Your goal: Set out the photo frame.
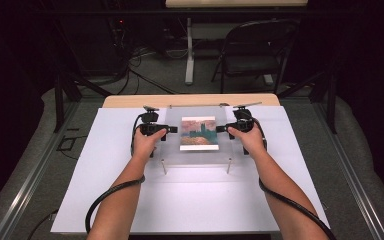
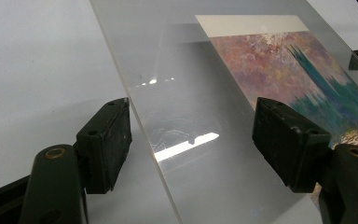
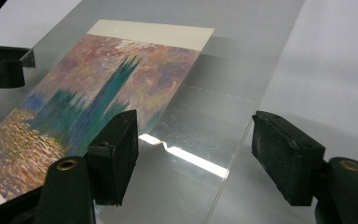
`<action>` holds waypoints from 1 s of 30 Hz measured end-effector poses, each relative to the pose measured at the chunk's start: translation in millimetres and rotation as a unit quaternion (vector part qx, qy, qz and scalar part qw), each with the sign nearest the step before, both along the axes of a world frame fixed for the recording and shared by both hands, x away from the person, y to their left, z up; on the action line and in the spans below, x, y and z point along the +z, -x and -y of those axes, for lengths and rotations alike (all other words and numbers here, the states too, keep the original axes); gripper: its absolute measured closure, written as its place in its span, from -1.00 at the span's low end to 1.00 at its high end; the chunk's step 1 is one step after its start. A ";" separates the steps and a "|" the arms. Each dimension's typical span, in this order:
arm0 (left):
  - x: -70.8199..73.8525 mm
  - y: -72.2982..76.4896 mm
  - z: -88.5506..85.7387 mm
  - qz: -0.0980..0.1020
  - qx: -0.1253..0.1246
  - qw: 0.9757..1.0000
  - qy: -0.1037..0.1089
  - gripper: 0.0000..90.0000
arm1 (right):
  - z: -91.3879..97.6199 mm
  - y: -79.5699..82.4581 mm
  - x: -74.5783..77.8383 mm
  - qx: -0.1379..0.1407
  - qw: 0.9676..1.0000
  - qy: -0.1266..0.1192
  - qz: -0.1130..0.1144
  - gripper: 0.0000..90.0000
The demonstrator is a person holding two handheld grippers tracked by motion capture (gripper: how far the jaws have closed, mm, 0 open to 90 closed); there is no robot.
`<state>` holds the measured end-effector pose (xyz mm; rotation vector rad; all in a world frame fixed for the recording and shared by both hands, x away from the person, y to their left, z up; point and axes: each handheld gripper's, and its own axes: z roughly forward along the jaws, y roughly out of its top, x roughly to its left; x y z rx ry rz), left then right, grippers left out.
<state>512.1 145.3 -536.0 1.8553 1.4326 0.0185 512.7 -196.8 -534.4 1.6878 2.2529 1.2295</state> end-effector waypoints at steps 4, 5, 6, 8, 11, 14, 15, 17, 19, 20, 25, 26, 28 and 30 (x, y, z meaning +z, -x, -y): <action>-0.8 0.3 -0.5 -0.004 0.003 1.000 0.006 -0.36 | 2.0 -1.2 -2.3 -0.004 1.000 -0.014 -0.012 -0.33; -0.8 0.6 -0.7 -0.003 0.002 1.000 0.006 -0.36 | 2.0 -1.4 -3.0 -0.005 1.000 -0.021 -0.016 -0.32; -0.8 0.8 -0.8 -0.005 0.002 1.000 0.007 -0.36 | 2.1 -1.5 -3.6 -0.001 1.000 -0.023 -0.019 -0.33; -1.1 0.7 -1.0 -0.010 0.001 1.000 0.012 -0.37 | 0.9 -1.2 -3.7 -0.002 1.000 -0.024 -0.017 -0.35; -1.7 0.7 0.6 -0.014 -0.002 1.000 0.015 -0.40 | -0.1 -1.1 -3.7 -0.004 1.000 -0.022 -0.020 -0.36; -1.8 0.5 0.8 -0.014 -0.001 1.000 0.016 -0.40 | -0.3 -0.9 -4.6 -0.007 0.999 -0.027 -0.021 -0.36; -1.6 0.5 0.9 -0.013 -0.001 1.000 0.015 -0.40 | -0.2 -0.9 -4.8 -0.007 0.999 -0.028 -0.020 -0.36; -0.7 0.4 1.0 -0.012 -0.002 1.000 0.009 -0.39 | -0.2 -0.8 -4.5 -0.007 0.999 -0.028 -0.021 -0.35; -0.7 0.3 1.1 -0.011 -0.001 1.000 0.009 -0.39 | -0.3 -0.7 -3.7 -0.006 0.999 -0.026 -0.022 -0.34; -0.7 0.3 1.1 -0.011 -0.001 1.000 0.009 -0.39 | -0.2 -0.7 -3.4 -0.006 0.999 -0.025 -0.023 -0.34; -1.6 0.8 0.5 -0.007 -0.001 1.000 0.012 -0.39 | -0.7 -0.5 -2.7 -0.007 0.999 -0.023 -0.021 -0.34; -1.6 0.9 0.3 -0.007 0.000 1.000 0.014 -0.38 | -0.6 -0.5 -2.6 -0.006 1.000 -0.021 -0.020 -0.34; -1.5 1.0 0.1 -0.007 0.002 1.000 0.015 -0.36 | -0.8 -0.4 -2.1 -0.006 1.000 -0.020 -0.021 -0.34; -1.0 0.8 0.3 -0.008 0.003 1.000 0.014 -0.36 | -1.2 -0.4 -1.4 -0.005 1.000 -0.017 -0.021 -0.34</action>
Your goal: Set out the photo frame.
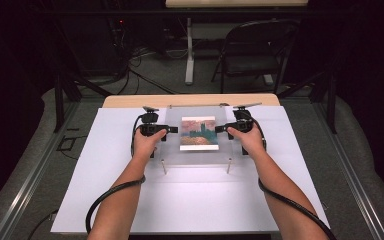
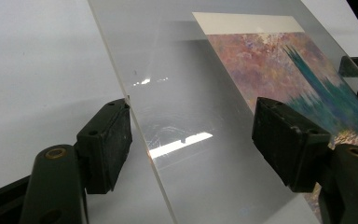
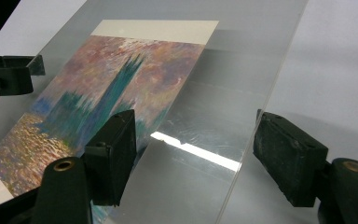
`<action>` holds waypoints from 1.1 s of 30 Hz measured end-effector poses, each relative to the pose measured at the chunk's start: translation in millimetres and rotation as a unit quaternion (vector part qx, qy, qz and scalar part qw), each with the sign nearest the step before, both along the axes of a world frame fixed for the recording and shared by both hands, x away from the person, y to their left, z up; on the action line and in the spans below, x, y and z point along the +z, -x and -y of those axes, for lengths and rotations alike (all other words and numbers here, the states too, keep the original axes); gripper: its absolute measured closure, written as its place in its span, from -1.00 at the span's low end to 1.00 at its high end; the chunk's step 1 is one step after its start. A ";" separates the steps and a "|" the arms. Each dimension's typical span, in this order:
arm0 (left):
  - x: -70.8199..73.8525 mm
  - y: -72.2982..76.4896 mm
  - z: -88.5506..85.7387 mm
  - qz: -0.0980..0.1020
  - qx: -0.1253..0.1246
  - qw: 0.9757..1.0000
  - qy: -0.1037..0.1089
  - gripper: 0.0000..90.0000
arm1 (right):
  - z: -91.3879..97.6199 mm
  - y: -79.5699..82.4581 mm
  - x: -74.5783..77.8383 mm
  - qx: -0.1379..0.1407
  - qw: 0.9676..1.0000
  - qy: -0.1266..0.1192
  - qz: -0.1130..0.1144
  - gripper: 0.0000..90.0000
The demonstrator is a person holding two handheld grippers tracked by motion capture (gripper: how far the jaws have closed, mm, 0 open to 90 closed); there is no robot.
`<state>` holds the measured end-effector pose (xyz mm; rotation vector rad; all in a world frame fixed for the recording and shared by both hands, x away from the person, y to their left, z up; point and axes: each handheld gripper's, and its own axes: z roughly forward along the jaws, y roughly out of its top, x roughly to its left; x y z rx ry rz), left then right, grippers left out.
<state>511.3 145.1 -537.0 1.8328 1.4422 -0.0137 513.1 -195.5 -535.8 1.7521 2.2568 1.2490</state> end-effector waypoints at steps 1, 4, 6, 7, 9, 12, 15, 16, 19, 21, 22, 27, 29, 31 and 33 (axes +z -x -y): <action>0.3 0.0 0.2 0.000 0.000 1.000 0.000 -0.36 | -0.2 0.0 0.3 0.001 1.000 0.001 0.000 -0.34; 0.6 0.2 0.1 -0.001 0.000 1.000 -0.001 -0.36 | 0.6 0.0 0.5 0.005 1.000 0.000 0.002 -0.34; 1.0 0.2 0.1 0.000 -0.001 1.000 -0.002 -0.36 | 0.8 0.4 0.6 0.004 1.000 -0.001 0.002 -0.34; 1.3 0.1 0.2 0.000 -0.002 1.000 -0.003 -0.36 | 0.7 0.5 0.6 0.004 1.000 -0.002 0.003 -0.34; 2.1 -0.1 0.2 -0.002 -0.003 1.000 -0.005 -0.36 | 0.5 0.7 0.9 0.004 1.000 0.000 0.004 -0.34; 3.1 -0.1 0.8 -0.003 -0.001 1.000 -0.006 -0.35 | 0.1 1.1 2.2 0.003 1.000 0.003 0.001 -0.34; 4.3 0.0 0.4 -0.002 -0.002 1.000 -0.007 -0.35 | 0.0 1.5 2.6 0.004 1.000 0.004 0.008 -0.34; 4.9 0.2 0.1 -0.003 -0.002 1.000 -0.007 -0.34 | 0.0 1.9 3.2 0.005 1.000 0.004 0.008 -0.34; 6.8 0.6 -0.5 -0.001 -0.002 1.000 -0.007 -0.31 | -0.3 2.5 4.6 0.006 1.000 0.006 0.012 -0.34; 8.4 1.0 -0.2 0.000 -0.003 1.000 -0.010 -0.31 | -0.7 3.2 6.1 0.006 1.000 0.007 0.012 -0.34; 9.2 1.2 -0.2 0.000 -0.004 1.000 -0.010 -0.31 | -0.6 3.2 6.9 0.008 1.000 0.009 0.014 -0.34; 14.2 2.5 0.0 0.004 -0.002 1.000 -0.015 -0.30 | -2.2 4.8 11.4 0.009 1.000 0.015 0.021 -0.34; 16.0 3.0 -0.3 0.007 -0.005 1.000 -0.017 -0.30 | -2.7 5.3 13.5 0.011 1.000 0.019 0.021 -0.34; 17.5 3.9 -0.2 0.009 -0.004 1.000 -0.019 -0.29 | -3.2 5.9 14.7 0.011 0.999 0.019 0.026 -0.34; 18.9 4.8 -0.2 0.010 -0.003 1.000 -0.017 -0.28 | -3.6 6.9 16.2 0.011 0.999 0.021 0.028 -0.34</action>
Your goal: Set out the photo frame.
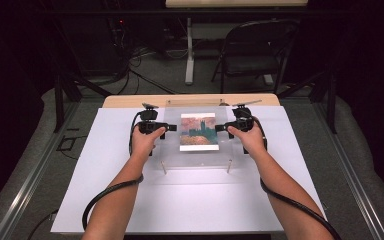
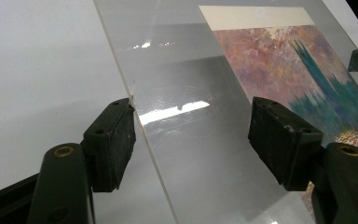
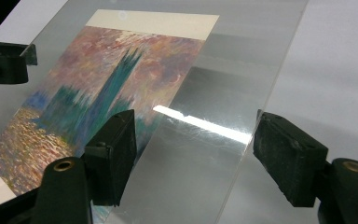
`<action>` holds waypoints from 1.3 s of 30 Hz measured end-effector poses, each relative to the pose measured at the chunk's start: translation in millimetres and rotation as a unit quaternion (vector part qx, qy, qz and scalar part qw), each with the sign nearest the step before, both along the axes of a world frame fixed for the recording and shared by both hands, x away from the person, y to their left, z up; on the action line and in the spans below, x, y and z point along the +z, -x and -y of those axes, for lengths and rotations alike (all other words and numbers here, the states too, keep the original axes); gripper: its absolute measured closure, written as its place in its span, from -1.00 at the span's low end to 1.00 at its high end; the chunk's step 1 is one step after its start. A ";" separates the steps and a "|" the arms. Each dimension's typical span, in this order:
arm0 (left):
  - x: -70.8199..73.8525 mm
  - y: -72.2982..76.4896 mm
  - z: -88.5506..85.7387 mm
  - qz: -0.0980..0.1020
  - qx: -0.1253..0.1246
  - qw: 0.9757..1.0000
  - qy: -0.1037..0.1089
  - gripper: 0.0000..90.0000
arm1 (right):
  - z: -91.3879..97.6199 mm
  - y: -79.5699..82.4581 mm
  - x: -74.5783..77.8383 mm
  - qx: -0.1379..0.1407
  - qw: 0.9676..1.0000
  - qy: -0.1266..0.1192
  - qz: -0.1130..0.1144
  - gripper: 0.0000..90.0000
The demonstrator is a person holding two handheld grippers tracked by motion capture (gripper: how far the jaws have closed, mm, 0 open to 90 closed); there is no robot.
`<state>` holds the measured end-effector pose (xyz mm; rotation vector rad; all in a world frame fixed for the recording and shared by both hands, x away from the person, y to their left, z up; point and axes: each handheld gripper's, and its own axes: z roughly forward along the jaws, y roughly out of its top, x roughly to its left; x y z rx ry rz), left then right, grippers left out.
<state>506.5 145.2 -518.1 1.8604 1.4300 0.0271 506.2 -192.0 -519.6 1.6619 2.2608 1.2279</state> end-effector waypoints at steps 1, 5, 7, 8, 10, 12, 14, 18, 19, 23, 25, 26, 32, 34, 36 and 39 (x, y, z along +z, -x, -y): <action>0.8 0.5 -0.1 0.002 0.001 1.000 -0.002 -0.27 | -0.1 0.6 0.8 0.001 1.000 0.001 0.001 -0.34; 5.3 3.0 -0.6 0.004 0.001 1.000 -0.003 -0.23 | -0.6 3.1 4.1 0.001 1.000 0.005 0.008 -0.33; 7.8 4.4 -0.9 0.008 0.002 1.000 -0.004 -0.21 | -0.8 4.7 6.8 0.003 1.000 0.009 0.010 -0.33; 9.4 5.2 -0.8 0.009 0.003 1.000 -0.006 -0.21 | -1.1 5.4 8.1 0.004 1.000 0.010 0.012 -0.33; 12.5 7.0 -0.6 0.014 0.003 1.000 -0.009 -0.19 | -1.4 7.1 11.3 0.006 1.000 0.015 0.016 -0.32; 16.0 9.0 -0.6 0.016 0.004 1.000 -0.012 -0.17 | -2.2 9.1 14.7 0.006 1.000 0.020 0.019 -0.32; 19.3 11.2 -0.4 0.018 0.006 1.000 -0.014 -0.15 | -2.8 11.1 17.7 0.008 0.999 0.024 0.025 -0.31; 25.7 15.8 -0.6 0.024 0.007 1.000 -0.018 -0.12 | -4.5 16.1 23.7 0.008 0.999 0.033 0.034 -0.31; 27.1 17.0 -0.6 0.025 0.009 1.000 -0.016 -0.10 | -4.9 17.3 25.4 0.009 0.999 0.036 0.036 -0.31; 32.3 20.8 -2.1 0.030 0.007 0.999 -0.018 -0.05 | -5.9 21.8 31.4 0.011 0.998 0.045 0.043 -0.29; 34.5 22.7 -2.5 0.032 0.006 0.999 -0.019 -0.03 | -5.8 23.8 33.7 0.013 0.998 0.048 0.046 -0.28; 35.6 23.7 -2.7 0.034 0.006 0.999 -0.019 -0.02 | -5.7 24.8 34.6 0.014 0.998 0.049 0.048 -0.28; 41.8 30.8 -4.1 0.045 0.008 0.999 -0.014 0.05 | -6.3 33.5 41.9 0.014 0.996 0.060 0.059 -0.25; 44.3 33.1 -4.7 0.047 0.006 0.999 -0.015 0.08 | -5.8 36.2 44.9 0.017 0.996 0.065 0.062 -0.23; 46.7 35.5 -4.5 0.049 0.006 0.999 -0.016 0.09 | -5.6 38.6 47.7 0.018 0.996 0.068 0.063 -0.21; 50.9 39.6 -4.9 0.052 0.007 0.998 -0.018 0.12 | -6.0 42.7 51.0 0.019 0.995 0.072 0.069 -0.20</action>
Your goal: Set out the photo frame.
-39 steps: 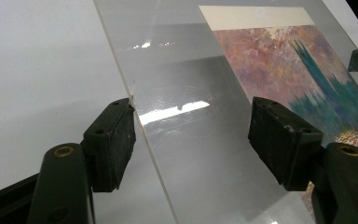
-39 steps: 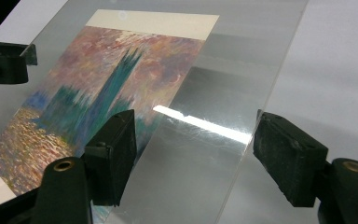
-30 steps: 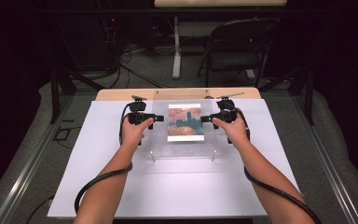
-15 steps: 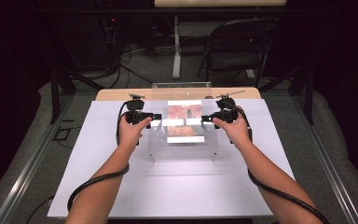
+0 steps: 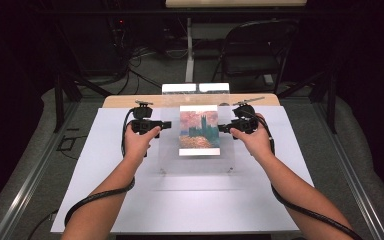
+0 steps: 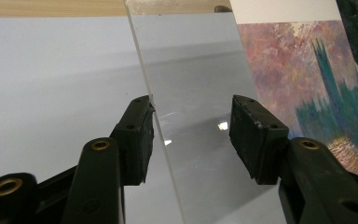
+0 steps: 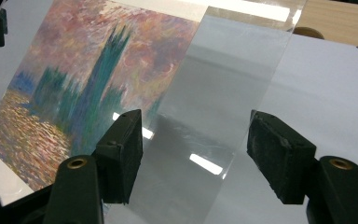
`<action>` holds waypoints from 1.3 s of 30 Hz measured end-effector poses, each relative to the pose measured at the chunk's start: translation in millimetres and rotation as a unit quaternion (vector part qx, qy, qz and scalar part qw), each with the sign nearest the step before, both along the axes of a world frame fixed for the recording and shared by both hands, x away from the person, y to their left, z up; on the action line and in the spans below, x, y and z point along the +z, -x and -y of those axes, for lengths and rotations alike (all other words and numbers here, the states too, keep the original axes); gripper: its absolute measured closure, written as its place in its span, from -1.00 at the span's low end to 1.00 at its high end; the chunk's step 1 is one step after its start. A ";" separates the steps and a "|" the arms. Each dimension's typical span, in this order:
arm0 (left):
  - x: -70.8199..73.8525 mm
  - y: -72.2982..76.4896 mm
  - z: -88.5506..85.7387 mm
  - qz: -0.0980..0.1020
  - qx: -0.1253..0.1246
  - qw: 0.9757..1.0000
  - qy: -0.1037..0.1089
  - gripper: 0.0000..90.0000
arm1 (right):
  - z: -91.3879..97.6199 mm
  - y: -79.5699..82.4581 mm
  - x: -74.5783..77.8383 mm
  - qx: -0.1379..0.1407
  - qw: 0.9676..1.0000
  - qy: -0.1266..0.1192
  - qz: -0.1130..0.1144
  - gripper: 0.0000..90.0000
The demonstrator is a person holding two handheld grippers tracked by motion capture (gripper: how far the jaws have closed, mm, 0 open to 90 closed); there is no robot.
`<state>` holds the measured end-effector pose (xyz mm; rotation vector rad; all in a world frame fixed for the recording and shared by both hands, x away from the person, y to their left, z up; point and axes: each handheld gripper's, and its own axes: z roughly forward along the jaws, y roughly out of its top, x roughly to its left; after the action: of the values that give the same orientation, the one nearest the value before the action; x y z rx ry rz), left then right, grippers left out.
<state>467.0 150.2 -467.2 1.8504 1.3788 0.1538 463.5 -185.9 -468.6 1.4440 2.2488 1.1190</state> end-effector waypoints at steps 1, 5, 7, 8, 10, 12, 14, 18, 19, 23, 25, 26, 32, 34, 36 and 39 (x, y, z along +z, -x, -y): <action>1.2 1.3 -0.4 0.000 0.001 1.000 0.001 0.14 | 0.2 1.5 1.4 0.001 1.000 0.002 0.001 -0.19; 5.6 6.2 -2.0 0.006 0.000 1.000 0.002 0.19 | 1.2 7.5 5.5 -0.002 1.000 0.000 0.011 -0.12; 7.6 9.1 -2.0 0.007 0.003 1.000 0.004 0.21 | 1.9 10.5 7.4 -0.002 1.000 0.001 0.016 -0.09; 8.6 10.3 -2.2 0.009 0.003 1.000 0.005 0.22 | 2.3 12.1 8.1 -0.004 1.000 -0.001 0.019 -0.06; 10.8 12.6 -2.9 0.008 0.005 1.000 0.006 0.25 | 4.1 15.0 10.1 -0.010 1.000 -0.007 0.020 0.01; 12.9 14.8 -3.4 0.008 0.010 1.000 0.010 0.29 | 5.4 17.0 11.9 -0.013 1.000 -0.013 0.021 0.06; 14.1 16.7 -4.2 0.007 0.011 1.000 0.012 0.31 | 5.5 18.9 13.4 -0.012 1.000 -0.011 0.025 0.06; 15.5 20.0 -5.0 0.012 0.011 1.000 0.015 0.34 | 4.2 23.5 15.6 -0.014 0.999 -0.005 0.031 0.06; 16.0 21.1 -5.0 0.013 0.011 1.000 0.015 0.34 | 3.9 24.6 16.1 -0.014 0.999 -0.004 0.032 0.06; 18.4 26.1 -5.1 0.021 0.011 1.000 0.013 0.35 | 2.8 29.4 18.9 -0.014 0.999 0.004 0.039 0.07; 19.4 28.7 -5.6 0.024 0.011 1.000 0.012 0.36 | 1.8 32.0 20.5 -0.014 0.999 0.008 0.041 0.07; 20.0 30.1 -5.7 0.026 0.011 1.000 0.012 0.37 | 1.4 33.5 21.3 -0.015 0.999 0.010 0.043 0.07; 24.4 39.7 -4.5 0.039 0.011 0.999 0.006 0.38 | 1.8 42.3 25.7 -0.017 0.999 0.014 0.050 0.14; 26.0 43.5 -4.2 0.044 0.010 0.999 0.002 0.39 | 1.4 46.0 27.0 -0.018 0.998 0.015 0.056 0.15; 28.0 47.6 -4.3 0.048 0.009 0.999 -0.002 0.40 | 0.8 50.6 28.6 -0.020 0.998 0.019 0.060 0.16; 30.6 54.0 -4.0 0.057 0.006 0.998 -0.009 0.41 | 0.0 57.5 30.6 -0.022 0.997 0.022 0.070 0.17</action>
<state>413.0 154.2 -436.6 1.8198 1.3133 0.2747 406.0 -186.0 -438.1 1.3467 2.1224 1.1150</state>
